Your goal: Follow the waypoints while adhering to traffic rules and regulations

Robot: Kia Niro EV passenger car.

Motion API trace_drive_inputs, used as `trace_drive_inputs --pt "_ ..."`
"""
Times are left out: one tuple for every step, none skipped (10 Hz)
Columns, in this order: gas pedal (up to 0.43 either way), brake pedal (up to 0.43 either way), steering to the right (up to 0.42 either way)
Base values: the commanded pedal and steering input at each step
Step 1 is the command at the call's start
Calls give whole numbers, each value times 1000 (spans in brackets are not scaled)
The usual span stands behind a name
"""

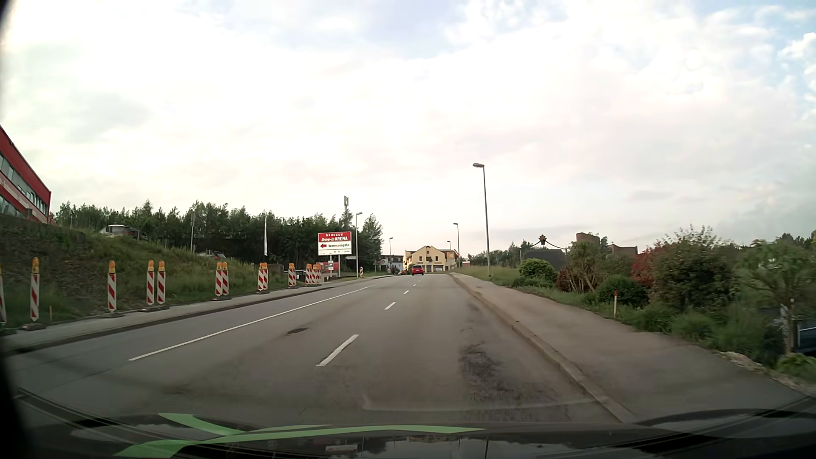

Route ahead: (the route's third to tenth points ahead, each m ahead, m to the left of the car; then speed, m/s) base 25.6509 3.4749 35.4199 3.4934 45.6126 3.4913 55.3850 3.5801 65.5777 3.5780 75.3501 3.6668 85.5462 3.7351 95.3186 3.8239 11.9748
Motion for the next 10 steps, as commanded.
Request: trace_drive_inputs --pt "220 0 -3" --pt "220 0 -3" --pt "220 0 -3" --pt "220 0 -3" --pt "220 0 -3" --pt "220 0 -3" --pt "228 0 -3" --pt "240 0 -3" --pt "240 0 -3" --pt "248 0 -3"
